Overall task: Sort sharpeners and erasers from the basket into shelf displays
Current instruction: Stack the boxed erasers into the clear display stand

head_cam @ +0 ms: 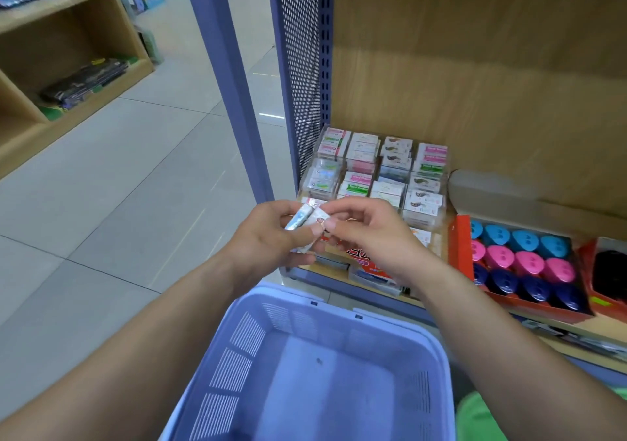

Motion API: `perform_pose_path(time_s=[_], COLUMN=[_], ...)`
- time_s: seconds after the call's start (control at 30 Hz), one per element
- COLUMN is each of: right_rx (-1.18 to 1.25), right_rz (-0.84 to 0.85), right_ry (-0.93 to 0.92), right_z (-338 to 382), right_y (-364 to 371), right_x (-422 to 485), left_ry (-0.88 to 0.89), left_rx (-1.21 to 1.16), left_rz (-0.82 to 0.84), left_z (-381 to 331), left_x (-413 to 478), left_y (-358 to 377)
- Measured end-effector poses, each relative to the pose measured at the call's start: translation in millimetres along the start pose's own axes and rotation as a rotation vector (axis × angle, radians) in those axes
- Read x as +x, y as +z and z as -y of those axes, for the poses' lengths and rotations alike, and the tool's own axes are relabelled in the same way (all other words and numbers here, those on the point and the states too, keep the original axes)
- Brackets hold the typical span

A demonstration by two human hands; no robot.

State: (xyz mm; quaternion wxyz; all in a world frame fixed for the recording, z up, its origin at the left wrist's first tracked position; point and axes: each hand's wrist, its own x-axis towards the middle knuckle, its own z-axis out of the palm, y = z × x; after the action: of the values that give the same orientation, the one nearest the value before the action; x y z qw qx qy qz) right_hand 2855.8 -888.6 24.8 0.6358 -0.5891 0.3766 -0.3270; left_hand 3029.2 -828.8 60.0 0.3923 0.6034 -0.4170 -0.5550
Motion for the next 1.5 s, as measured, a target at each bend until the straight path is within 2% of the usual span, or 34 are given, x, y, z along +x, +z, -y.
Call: perform_pose_path(time_s=[0.4,0.53,0.7,1.0,1.1,1.23,1.37,1.5], right_rx=[0.343,0.242,0.062,0.114,-0.007,-0.302,-0.676,-0.933], right_rz=[-0.127,-0.18,-0.226,-0.486,-0.561,-0.539,-0.41,-0.237], right_ry=[0.181,0.195,0.189,0.18,0.167,0.201,0.149,0.147], right_z=[5.5,2.8,-8.9,-27.9,-32.5,-43.4,-62.5,-76.0], right_y=[-19.1,-27.2,-47.8,-115.3,-131.4,-139.0,-137.9,-138.6], right_x=[-19.7,-22.1,-29.1,-47.9,-45.0,-32.6,-18.6,-14.1], left_ry=[-0.016,-0.001,0.002,-0.009,-0.023,-0.024,-0.019,-0.004], left_rx=[-0.05,0.088,0.102,0.148,0.18,0.217,0.24,0.246], left_rz=[0.002,0.006,0.05,0.049,0.012,0.005,0.01,0.013], left_z=[-1.3,1.4,5.8,11.7,15.3,15.8,16.6,16.1], left_x=[-4.4,-3.5,0.0,12.6,19.3,26.7,33.3,38.0], left_y=[8.0,9.3,14.8,29.1,31.6,38.3,45.9,51.7])
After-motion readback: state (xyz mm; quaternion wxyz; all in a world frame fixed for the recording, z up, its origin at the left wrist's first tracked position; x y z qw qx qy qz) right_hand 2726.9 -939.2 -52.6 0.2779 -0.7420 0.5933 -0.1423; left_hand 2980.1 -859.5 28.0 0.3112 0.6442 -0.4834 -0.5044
